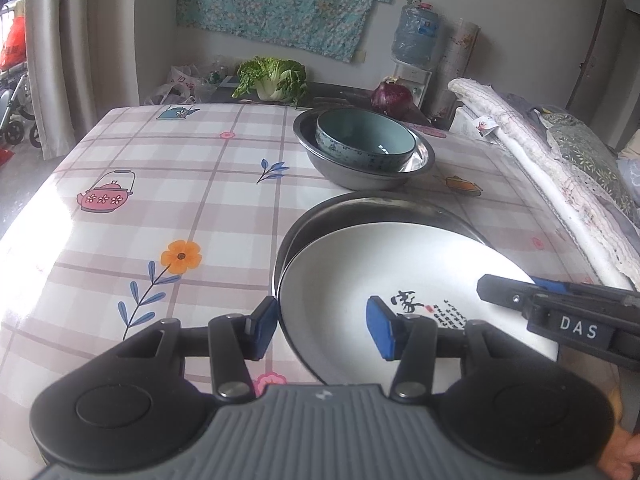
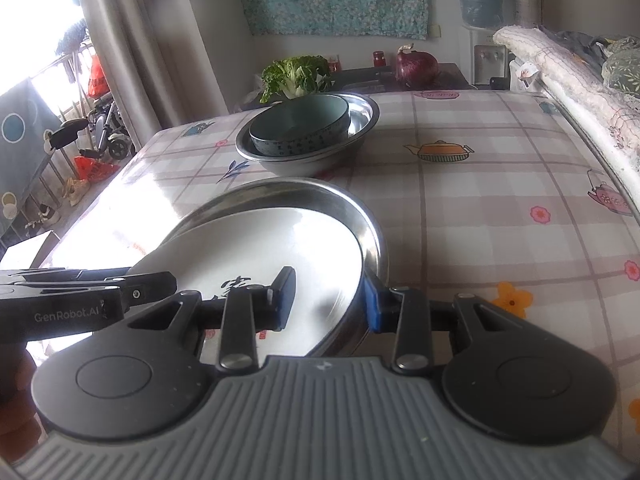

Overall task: Organize plates and bowls
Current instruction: 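Lower the white plate onto the stainless plates and open both tools, then move both tools to the rim of the stainless basin holding the teal bowl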

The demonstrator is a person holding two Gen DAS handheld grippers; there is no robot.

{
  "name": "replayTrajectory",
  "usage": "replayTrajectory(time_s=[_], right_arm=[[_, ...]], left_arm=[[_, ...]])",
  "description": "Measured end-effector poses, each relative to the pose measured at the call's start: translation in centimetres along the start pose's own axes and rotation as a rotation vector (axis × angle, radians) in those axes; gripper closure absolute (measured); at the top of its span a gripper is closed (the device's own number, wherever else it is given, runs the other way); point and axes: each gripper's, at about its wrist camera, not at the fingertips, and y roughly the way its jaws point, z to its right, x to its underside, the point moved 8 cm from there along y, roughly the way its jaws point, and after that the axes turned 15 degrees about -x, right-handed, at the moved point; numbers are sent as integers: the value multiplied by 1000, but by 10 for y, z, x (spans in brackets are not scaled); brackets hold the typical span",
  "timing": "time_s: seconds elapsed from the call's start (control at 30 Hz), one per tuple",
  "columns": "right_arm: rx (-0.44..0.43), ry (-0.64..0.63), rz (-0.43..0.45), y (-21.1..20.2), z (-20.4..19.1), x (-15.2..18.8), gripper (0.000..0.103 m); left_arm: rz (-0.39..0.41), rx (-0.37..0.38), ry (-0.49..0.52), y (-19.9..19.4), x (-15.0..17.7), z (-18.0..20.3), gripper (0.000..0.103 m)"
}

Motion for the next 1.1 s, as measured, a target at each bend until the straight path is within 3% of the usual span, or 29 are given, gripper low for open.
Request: replayTrajectory(time_s=[0.13,0.27,0.43,0.9,1.1], right_arm=[[8,5,12,0,4,-4,68],[59,-27,35,-5,4,-9,49],[68,-7,73,-17,9,-14,45],[64,34,71,-34,4,5,25],[67,29,78,-42,0,4,23]], left_arm=[[22,2,13,-3,-1,2,54],[21,7,16,-4,0,3,54],[26,6,12,-8,1,3,54],[35,-9,10,-22,2,2,34],[32,-17,25,-27,4,1,28]])
